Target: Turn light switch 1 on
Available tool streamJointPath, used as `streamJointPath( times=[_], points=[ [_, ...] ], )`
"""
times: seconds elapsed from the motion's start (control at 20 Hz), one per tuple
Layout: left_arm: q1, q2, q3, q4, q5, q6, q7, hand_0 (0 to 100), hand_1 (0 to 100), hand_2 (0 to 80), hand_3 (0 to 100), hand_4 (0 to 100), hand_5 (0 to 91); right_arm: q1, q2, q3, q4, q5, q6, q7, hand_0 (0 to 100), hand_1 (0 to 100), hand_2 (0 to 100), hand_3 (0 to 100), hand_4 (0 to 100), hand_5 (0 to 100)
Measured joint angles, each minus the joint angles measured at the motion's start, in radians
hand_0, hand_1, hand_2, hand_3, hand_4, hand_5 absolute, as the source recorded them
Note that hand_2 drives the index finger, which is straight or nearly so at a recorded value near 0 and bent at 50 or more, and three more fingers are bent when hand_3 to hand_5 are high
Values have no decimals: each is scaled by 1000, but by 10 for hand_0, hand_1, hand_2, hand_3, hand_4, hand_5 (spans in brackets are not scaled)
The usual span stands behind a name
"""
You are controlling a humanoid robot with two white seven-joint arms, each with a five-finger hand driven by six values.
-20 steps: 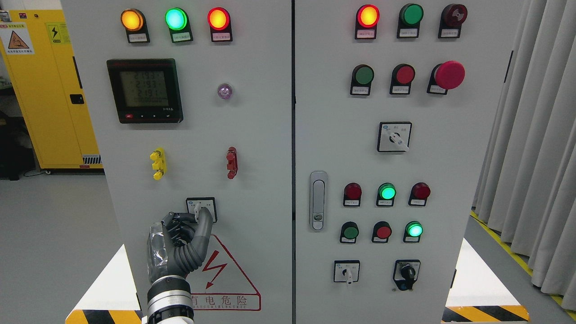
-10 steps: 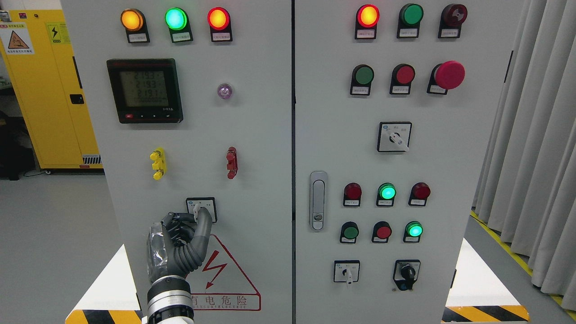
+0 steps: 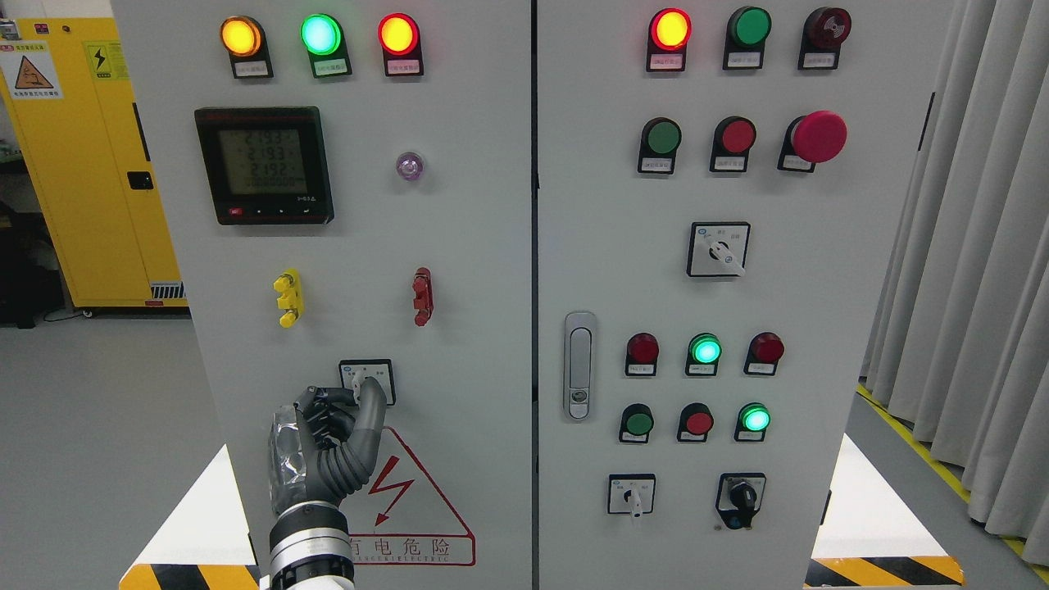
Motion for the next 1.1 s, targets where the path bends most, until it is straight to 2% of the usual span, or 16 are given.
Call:
streamJointPath(
  times=[1.1],
  points=[
    [-1,-1,-3,5,1,9,-3,677,463,612,938,935,893,0,0,0,0,0,0,0,0,500,40,0,0,0]
  ],
)
